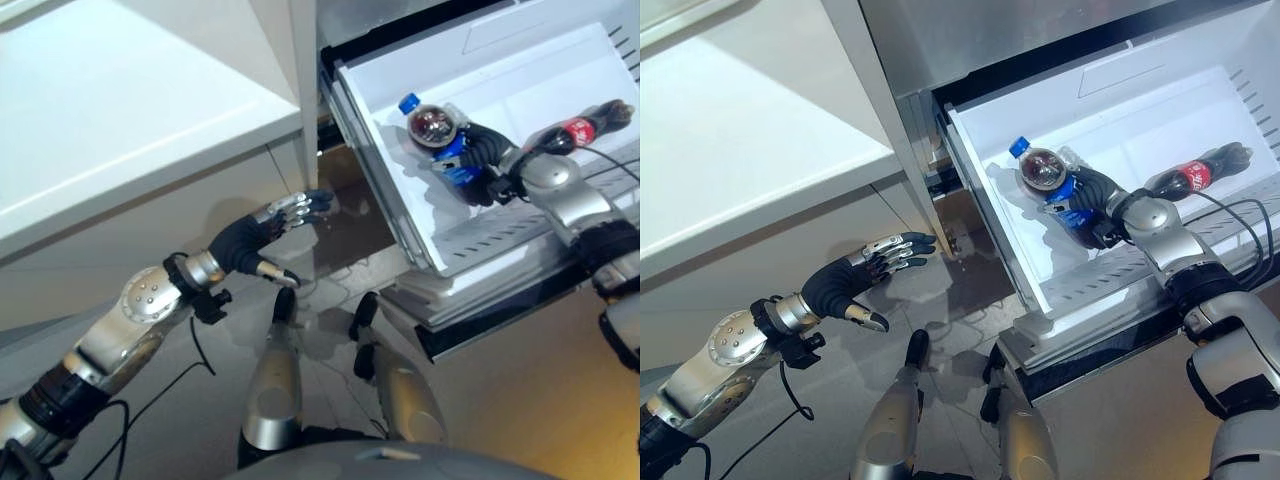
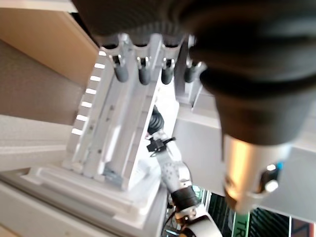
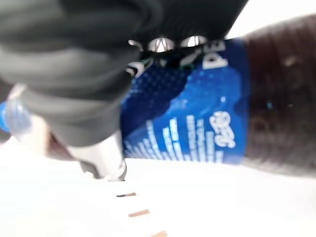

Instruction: Take the drinks into the refrigerator

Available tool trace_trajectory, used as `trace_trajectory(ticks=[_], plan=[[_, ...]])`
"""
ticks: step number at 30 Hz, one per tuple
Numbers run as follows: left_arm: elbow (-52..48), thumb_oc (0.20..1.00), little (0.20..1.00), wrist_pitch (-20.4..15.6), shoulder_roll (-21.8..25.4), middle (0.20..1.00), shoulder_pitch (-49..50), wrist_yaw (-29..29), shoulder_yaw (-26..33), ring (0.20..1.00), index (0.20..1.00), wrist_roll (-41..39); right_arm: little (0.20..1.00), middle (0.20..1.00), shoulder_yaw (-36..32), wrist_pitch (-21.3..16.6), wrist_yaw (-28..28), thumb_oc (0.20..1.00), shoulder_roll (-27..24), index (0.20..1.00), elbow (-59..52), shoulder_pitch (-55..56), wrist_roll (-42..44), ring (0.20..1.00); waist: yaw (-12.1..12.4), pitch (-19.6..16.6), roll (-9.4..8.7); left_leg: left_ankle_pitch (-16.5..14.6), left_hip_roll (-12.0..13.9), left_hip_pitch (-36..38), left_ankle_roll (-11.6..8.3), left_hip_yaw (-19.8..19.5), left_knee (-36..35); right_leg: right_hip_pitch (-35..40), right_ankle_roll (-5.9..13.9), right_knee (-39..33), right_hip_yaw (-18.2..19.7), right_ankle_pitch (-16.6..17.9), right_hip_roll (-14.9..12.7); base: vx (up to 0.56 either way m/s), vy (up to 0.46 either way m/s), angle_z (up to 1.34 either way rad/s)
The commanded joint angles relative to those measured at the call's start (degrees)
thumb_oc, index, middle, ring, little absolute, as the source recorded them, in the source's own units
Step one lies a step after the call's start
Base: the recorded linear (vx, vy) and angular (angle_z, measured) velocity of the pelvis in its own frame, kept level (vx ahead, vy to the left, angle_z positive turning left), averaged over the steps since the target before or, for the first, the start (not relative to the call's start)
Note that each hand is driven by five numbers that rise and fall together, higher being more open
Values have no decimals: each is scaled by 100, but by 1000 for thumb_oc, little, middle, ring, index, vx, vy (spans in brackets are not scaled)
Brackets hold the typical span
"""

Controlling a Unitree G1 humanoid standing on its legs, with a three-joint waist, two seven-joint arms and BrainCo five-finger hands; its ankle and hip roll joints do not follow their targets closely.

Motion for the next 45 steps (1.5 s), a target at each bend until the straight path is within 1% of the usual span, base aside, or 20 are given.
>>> trace_trajectory(ticks=[1,3,7,8,9,12,14,15,16,20,28,34,40,43,45], plan=[[-989,1000,1000,-322,35,1000,395,123,399,1000,1000,40,200,200,484,-312,-116,200,413,200,106,-214,-131,200,-34,105,-46,25,-71,-95,230,374,88,-128,446,900,373,-340,45,0,0,0],[-1047,1000,1000,-309,54,1000,465,167,469,1000,1000,51,200,200,595,-266,-100,200,540,200,304,-316,-299,200,-13,105,-91,43,-63,-121,245,383,36,-197,456,875,404,-321,84,0,0,0],[-1073,1000,1000,-305,51,1000,509,186,522,1000,1000,51,200,200,635,-265,-88,200,595,200,375,-361,-350,200,-10,105,-106,41,-61,-112,252,383,15,-210,459,870,436,-318,95,-5,8,-2],[-1112,1000,1000,-301,30,1000,581,231,600,1000,1000,50,200,200,698,-253,-93,200,749,200,618,-481,-429,200,5,105,-152,30,-61,-105,278,408,-26,-260,462,851,491,-298,131,-15,19,-7],[-1113,1000,1000,-301,31,1000,584,230,603,1000,1000,50,200,200,699,-253,-93,200,751,200,619,-482,-429,200,4,105,-153,30,-61,-104,279,409,-26,-260,462,852,492,-298,131,-31,37,-11],[-1140,1000,1000,-303,-49,1000,600,299,677,1000,1000,79,200,200,787,-218,-107,200,1034,200,991,-716,-537,200,8,105,-197,-8,-59,-81,295,459,-41,-313,461,820,584,-281,171,-29,35,-13],[-1140,1000,1000,-293,-72,1000,608,301,699,1000,1000,82,200,200,815,-209,-70,200,1089,200,1074,-751,-554,200,6,105,-202,-16,-59,-83,298,464,-32,-323,457,823,590,-283,174,-21,12,-12],[-1142,1000,1000,-289,-87,1000,620,301,710,1000,1000,79,517,517,844,-194,-42,517,1117,517,1109,-798,-564,517,8,105,-205,-22,-52,-85,299,475,-26,-331,453,825,594,-287,177,-44,8,-7],[-1144,1000,1000,-276,-117,1000,629,311,720,1000,1000,84,1000,1000,874,-170,-13,1000,1171,1000,1145,-863,-561,1000,2,105,-211,-36,-54,-101,301,482,6,-354,444,839,599,-294,182,-38,4,-5],[-1134,1000,1000,-254,-115,1000,635,299,741,1000,1000,50,1000,1000,904,-157,1,1000,1169,1000,1073,-911,-496,1000,-24,105,-249,-79,-56,-115,301,495,68,-352,431,833,588,-307,175,-30,-8,-5],[-1125,1000,1000,-231,24,1000,576,253,774,1000,1000,-13,1000,1000,894,-171,-35,1000,1203,1000,1013,-975,-383,1000,-12,105,-354,-258,-115,-260,318,527,464,-333,412,869,644,-282,165,-12,-5,0],[-1102,1000,1000,-195,41,1000,596,220,863,1000,1000,-84,1000,1000,849,-153,-36,1000,1011,1000,732,-1062,-264,1000,-10,105,-383,-321,-120,-126,314,547,501,-171,415,870,673,-300,154,-5,-4,-2],[-1012,1000,1000,-180,-23,1000,476,208,899,1000,1000,-130,1000,1000,535,-276,-258,1000,503,1000,-80,-1052,78,1000,-51,105,-387,-384,-130,208,301,587,523,150,401,891,674,-353,108,3,0,-1],[-924,1000,1000,-161,-105,1000,484,207,1010,1000,1000,-180,1000,1000,53,-435,-440,1000,-33,1000,-996,-733,272,1000,-91,104,-407,-441,-136,415,286,610,559,424,388,790,693,-356,96,25,-10,0],[-831,1000,1000,-141,-137,1000,525,187,1031,1000,1000,-197,1000,1000,-509,-552,-606,1000,-304,1000,-1551,-228,456,1000,-103,18,-414,-496,-124,519,281,626,608,567,379,750,700,-377,99,67,-21,2]])
